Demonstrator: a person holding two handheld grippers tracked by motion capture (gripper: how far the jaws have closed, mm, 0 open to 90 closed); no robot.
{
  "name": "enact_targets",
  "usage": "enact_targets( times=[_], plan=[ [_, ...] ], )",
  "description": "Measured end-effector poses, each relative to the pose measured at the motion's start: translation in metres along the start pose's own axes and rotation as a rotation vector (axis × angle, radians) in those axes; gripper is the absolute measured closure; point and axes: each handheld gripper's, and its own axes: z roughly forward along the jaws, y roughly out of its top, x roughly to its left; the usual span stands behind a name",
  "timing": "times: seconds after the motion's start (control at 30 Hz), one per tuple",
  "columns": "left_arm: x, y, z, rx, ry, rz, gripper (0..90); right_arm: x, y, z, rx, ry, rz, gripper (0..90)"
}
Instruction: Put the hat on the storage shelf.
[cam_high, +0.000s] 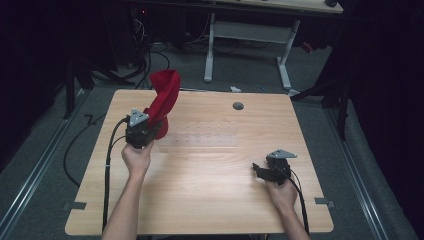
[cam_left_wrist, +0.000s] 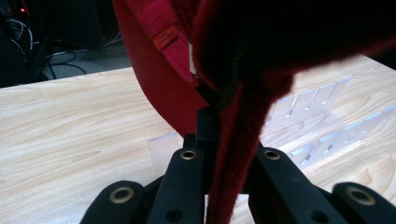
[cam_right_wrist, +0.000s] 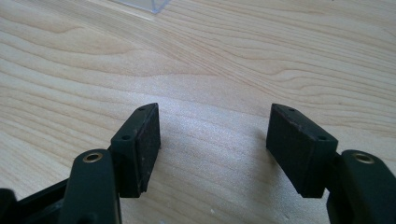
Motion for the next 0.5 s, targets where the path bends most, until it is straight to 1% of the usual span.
enact_targets(
  times=[0.07, 0.17, 0.27, 0.33, 0.43, 0.5],
  plan=[
    [0.001, -0.003, 0.001, 0.002, 0.003, 0.0, 85.7, 0.0, 0.0, 0.0, 0.0, 0.0, 0.0, 35.4],
    [0.002, -0.003, 0.001, -0.01, 0.004, -0.018, 85.7, 0.0, 0.0, 0.0, 0.0, 0.0, 0.0, 35.4],
    [0.003, -0.004, 0.0, -0.016, 0.004, -0.023, 85.6, 0.0, 0.0, 0.0, 0.0, 0.0, -0.001, 35.4],
    [0.002, -0.006, 0.001, -0.009, 0.008, -0.012, 85.6, 0.0, 0.0, 0.0, 0.0, 0.0, 0.0, 35.4],
    [0.001, -0.013, 0.002, 0.007, 0.019, 0.021, 85.6, 0.0, 0.0, 0.0, 0.0, 0.0, 0.0, 35.4],
    [0.001, -0.016, 0.002, 0.01, 0.023, 0.024, 85.6, 0.0, 0.0, 0.0, 0.0, 0.0, 0.0, 35.4]
  ],
)
